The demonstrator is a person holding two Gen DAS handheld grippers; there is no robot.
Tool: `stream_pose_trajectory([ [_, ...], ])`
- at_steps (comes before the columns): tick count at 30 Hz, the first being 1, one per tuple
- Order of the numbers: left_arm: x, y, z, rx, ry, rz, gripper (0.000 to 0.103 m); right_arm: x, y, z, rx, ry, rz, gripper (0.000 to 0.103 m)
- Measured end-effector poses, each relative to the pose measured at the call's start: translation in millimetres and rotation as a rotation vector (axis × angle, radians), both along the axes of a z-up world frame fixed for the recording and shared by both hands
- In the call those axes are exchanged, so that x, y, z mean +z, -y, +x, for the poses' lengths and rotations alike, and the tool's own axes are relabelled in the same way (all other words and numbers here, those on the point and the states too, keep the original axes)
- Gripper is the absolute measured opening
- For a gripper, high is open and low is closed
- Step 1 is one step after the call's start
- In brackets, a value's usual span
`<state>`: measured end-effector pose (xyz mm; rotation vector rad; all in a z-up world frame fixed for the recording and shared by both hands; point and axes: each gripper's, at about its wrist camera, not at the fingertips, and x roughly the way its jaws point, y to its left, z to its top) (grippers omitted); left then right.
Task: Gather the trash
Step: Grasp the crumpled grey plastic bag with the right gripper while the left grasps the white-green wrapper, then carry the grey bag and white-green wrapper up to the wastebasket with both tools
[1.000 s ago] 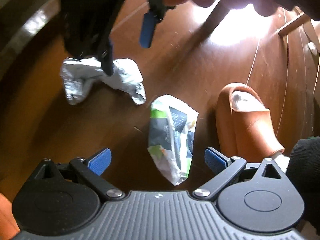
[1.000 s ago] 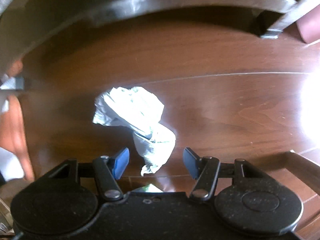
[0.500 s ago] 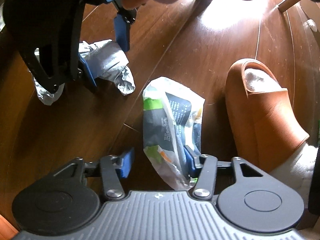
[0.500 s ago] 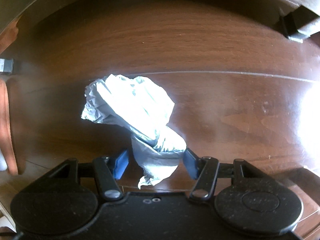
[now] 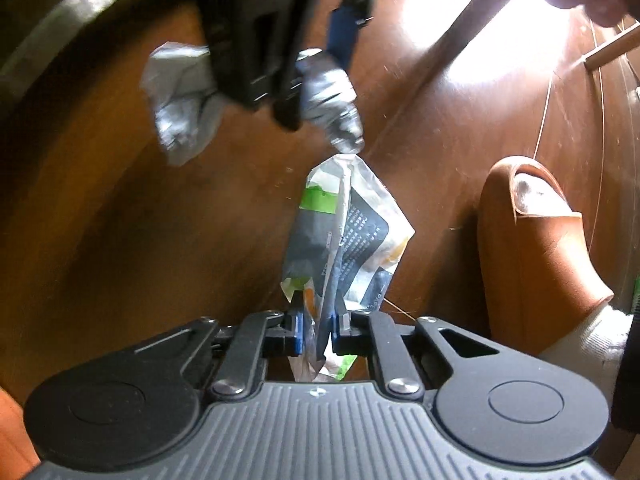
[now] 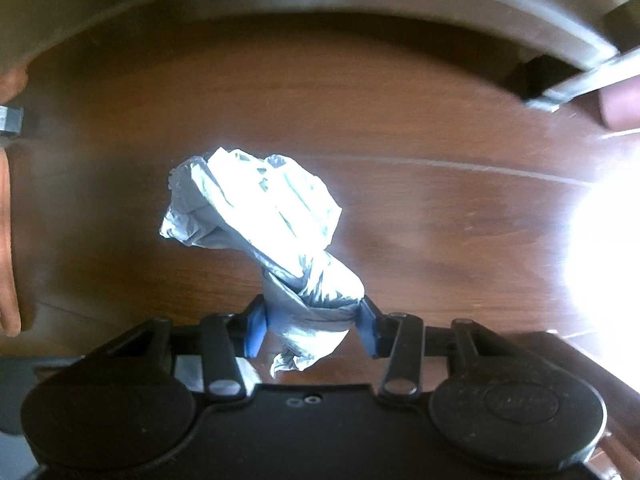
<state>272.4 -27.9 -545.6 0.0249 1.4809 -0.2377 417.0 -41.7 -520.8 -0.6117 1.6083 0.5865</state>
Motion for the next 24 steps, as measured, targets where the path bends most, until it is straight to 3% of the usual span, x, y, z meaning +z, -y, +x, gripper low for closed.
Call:
stream_pose_trajectory([
  [4, 25, -10, 1, 0.033, 0.032, 0.024, 0.011, 36, 2, 4, 0.012, 0.046, 0.01, 0.045],
  [10, 84, -19, 1, 0.101, 0.094, 0.048, 0.011, 113, 8, -8, 0.029, 0.123, 0.045, 0.045],
  [15, 150, -31, -2, 0.168, 0.168, 0.064, 0.011, 182, 20, -26, -0.031, 0.172, 0.088, 0.045],
  [24, 259, -45, -26, 0.342, 0.286, 0.086, 0.011, 317, 43, -51, -0.037, 0.317, 0.192, 0.045],
])
